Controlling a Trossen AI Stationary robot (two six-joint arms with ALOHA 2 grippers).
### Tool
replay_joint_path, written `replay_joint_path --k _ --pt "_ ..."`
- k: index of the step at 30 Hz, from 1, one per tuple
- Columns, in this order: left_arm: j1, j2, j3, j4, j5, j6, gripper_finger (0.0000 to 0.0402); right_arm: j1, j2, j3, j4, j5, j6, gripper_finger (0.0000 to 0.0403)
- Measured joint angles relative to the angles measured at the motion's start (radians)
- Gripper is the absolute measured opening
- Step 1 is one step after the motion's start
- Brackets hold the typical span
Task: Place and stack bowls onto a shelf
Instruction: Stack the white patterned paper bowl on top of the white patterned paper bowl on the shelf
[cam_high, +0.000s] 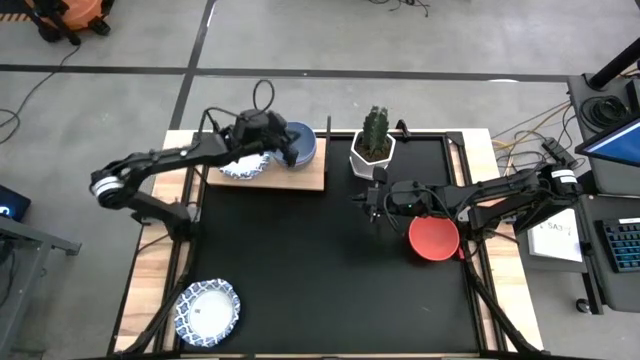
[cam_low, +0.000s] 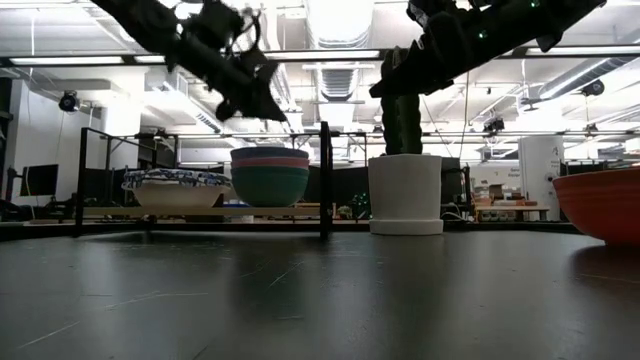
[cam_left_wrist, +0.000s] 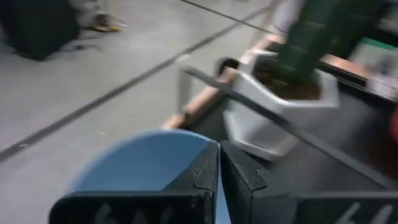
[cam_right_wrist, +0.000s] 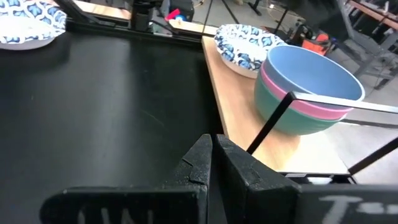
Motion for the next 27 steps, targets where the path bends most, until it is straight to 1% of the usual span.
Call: replay_joint_path --k 3,7,10,13,18,20,25,27 --pt "-0.108 -0.064 -0.01 -0.076 0.001 -0.036 0.0 0.0 0.0 0.0 -0.003 -0.004 -0.005 0.0013" --pt "-0.291 -0.125 -0.018 -0.143 -0.003 -0.108 0.0 0.0 0.0 0.0 -0.006 -0.004 -0.013 0.0013" --pt "-0.439 -0.14 -0.019 -0.178 -0.056 -0.163 0.0 0.0 0.0 0.0 -0.007 -0.004 -0.019 0.0013" --pt "-0.569 -0.144 -0.019 -0.212 -0.088 -0.26 0.0 0.0 0.0 -0.004 -0.007 -0.004 -0.028 0.0013" --pt "-0.758 -0.128 -0.014 -0.283 -0.091 -0.488 0.0 0.0 0.0 -0.016 -0.007 -0.007 -0.028 0.0013" --pt "-0.822 -0.12 -0.014 -0.335 -0.091 -0.595 0.0 0.0 0.0 -0.021 -0.009 -0.007 -0.027 0.0013" --pt "-0.949 -0.095 -0.012 -0.455 -0.083 -0.907 0.0 0.0 0.0 -0.026 -0.007 -0.007 -0.018 0.0013" --pt "-0.992 -0.086 -0.01 -0.486 -0.049 -1.04 0.0 0.0 0.0 -0.026 -0.007 -0.008 -0.015 0.0013"
